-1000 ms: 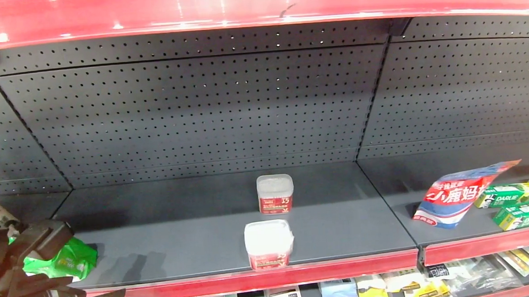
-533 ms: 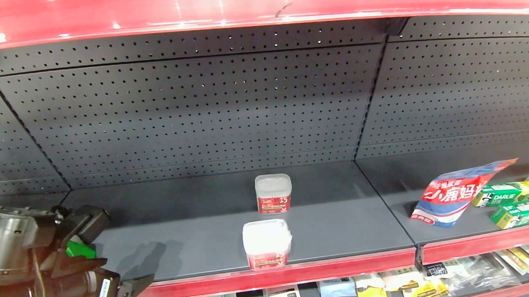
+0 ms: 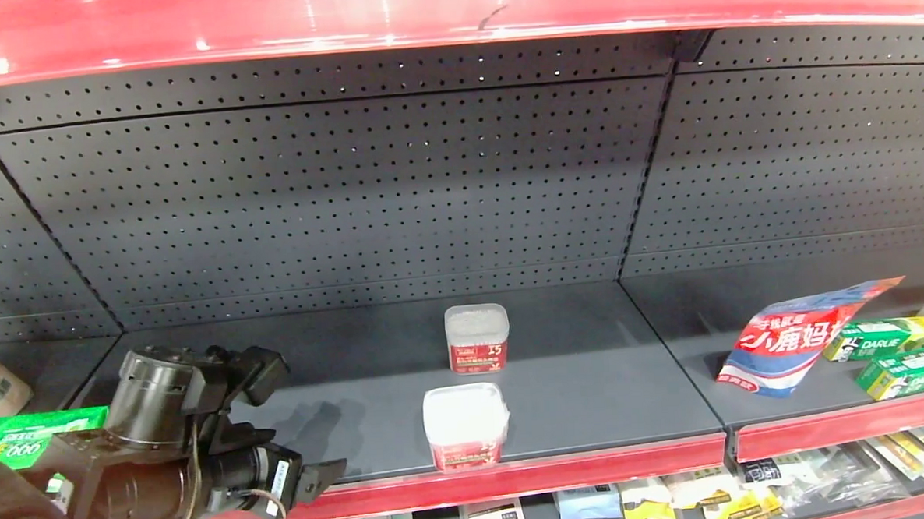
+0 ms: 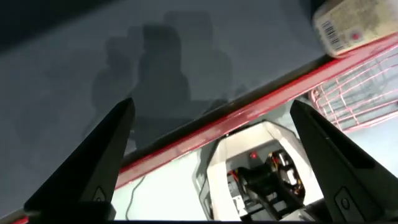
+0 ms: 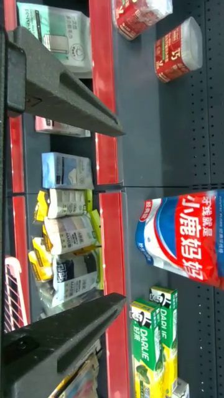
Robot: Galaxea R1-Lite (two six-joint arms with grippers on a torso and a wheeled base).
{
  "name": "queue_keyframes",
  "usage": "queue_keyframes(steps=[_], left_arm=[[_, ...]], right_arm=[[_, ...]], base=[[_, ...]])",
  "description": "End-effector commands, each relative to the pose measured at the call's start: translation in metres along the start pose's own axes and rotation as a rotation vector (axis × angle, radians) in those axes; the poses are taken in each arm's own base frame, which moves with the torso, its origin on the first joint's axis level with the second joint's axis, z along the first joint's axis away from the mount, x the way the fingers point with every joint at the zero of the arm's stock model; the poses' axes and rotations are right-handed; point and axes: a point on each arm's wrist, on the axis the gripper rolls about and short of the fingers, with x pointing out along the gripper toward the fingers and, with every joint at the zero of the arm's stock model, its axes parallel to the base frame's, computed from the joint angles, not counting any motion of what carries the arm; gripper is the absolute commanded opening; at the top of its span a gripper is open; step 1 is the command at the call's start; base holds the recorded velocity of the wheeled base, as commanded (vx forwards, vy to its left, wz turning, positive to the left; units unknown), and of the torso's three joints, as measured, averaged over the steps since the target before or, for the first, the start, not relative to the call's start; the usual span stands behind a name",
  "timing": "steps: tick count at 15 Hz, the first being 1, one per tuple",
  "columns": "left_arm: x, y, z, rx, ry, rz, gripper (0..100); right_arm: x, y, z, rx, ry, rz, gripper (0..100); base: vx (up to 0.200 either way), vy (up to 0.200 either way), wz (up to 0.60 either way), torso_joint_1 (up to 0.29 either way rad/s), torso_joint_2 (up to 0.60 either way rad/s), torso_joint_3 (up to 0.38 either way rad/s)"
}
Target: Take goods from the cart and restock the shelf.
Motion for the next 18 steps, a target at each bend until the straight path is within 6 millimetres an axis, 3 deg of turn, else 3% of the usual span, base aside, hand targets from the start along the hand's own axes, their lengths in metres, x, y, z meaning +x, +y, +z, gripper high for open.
queue_keyframes(steps=[1,10,14,18], left_arm=[[0.017,-0.005,0.0,-0.01,0.05,-0.011,100],[0.054,-0.023,0.027,-0.119,0.031,0.066,100],[0.06,-0.024,0.027,-0.131,0.039,0.079,100],[0.068,-0.036,0.041,-0.201,0.004,0.052,100]], right_arm=[[0.0,0.0,0.0,-0.001,0.001,0.001,100],[0.0,0.0,0.0,-0.001,0.001,0.002,100],[0.0,0.0,0.0,-0.001,0.001,0.002,100],[0.0,0.0,0.0,-0.003,0.001,0.002,100]], base=[[0.0,0.0,0.0,0.0,0.0,0.0],[0.0,0.0,0.0,0.0,0.0,0.0],[0.0,0.0,0.0,0.0,0.0,0.0],[0.0,0.0,0.0,0.0,0.0,0.0]])
